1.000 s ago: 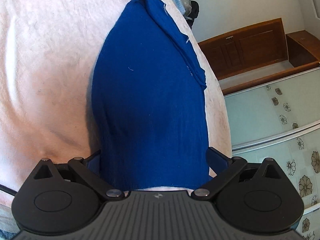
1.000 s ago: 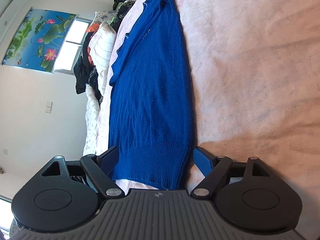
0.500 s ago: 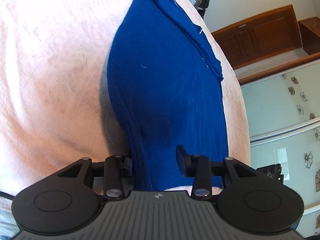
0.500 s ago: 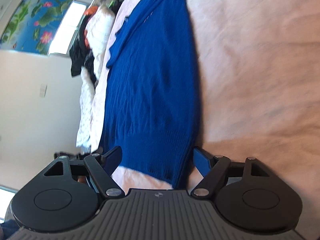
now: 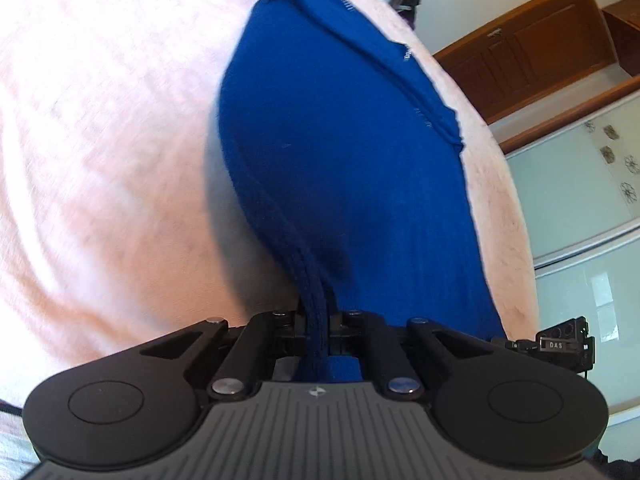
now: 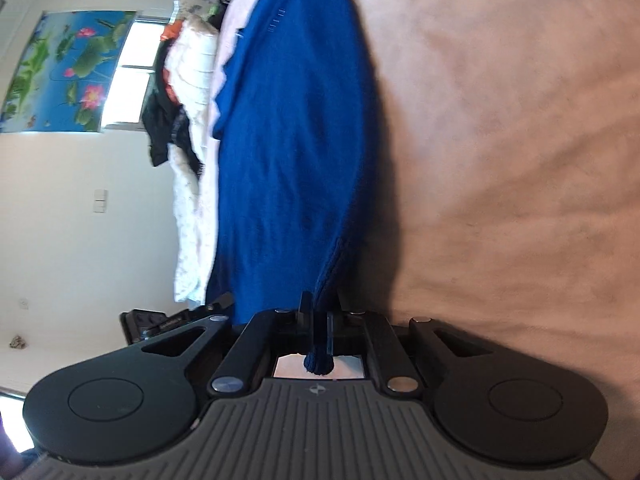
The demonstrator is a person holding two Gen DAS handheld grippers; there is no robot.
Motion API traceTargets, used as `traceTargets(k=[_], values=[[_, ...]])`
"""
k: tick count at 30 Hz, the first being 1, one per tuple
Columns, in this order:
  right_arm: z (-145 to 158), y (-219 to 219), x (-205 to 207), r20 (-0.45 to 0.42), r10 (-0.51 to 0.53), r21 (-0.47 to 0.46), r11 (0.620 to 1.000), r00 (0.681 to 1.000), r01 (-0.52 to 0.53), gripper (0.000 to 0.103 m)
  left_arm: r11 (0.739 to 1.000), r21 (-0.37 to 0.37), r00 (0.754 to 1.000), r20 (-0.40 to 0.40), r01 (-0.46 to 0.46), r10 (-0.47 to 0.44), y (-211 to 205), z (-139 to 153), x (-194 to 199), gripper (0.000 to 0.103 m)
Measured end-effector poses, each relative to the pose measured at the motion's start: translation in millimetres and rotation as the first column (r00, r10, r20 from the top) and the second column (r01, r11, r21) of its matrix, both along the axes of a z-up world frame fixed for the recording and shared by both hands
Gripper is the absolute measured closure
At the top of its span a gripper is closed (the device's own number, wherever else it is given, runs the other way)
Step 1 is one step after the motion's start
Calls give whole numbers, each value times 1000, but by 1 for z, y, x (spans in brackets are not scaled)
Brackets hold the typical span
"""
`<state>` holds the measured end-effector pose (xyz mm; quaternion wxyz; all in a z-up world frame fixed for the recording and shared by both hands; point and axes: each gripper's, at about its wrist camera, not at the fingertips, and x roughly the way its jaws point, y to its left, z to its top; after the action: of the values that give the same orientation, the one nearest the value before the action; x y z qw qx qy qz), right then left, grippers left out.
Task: Fold small clothes
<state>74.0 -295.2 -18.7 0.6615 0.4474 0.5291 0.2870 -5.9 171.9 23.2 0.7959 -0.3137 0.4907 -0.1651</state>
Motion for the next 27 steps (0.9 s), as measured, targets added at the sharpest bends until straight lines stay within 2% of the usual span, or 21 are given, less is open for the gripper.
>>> traceTargets(k=[5,9,12,17,21,23,25,27], values=[[27,-4,22,82,-19,89,996,996,12,92,995,-102,991,131,4,10,6,38,17,98],[52,-14,61,174,-60,159,987,983,32,92,983,-186,970,239,-9,54,18,65,47,98],[66,-26,102,257,-125,224,972,958,67,92,971,-236,945,307,-36,109,27,78,83,98],[70,-39,189,304,-235,301,943,923,141,92,948,-301,926,317,-107,205,39,94,171,98],[66,-34,272,299,-247,271,948,922,167,92,964,-229,909,356,-138,215,27,110,253,98],[59,-33,315,281,-264,242,950,923,198,92,972,-167,902,374,-163,215,21,112,292,98],[44,-29,357,256,-288,207,949,923,238,91,977,-116,914,346,-182,211,15,101,333,98],[18,-29,395,179,-319,180,941,931,288,86,970,-48,931,273,-239,243,13,78,367,98]])
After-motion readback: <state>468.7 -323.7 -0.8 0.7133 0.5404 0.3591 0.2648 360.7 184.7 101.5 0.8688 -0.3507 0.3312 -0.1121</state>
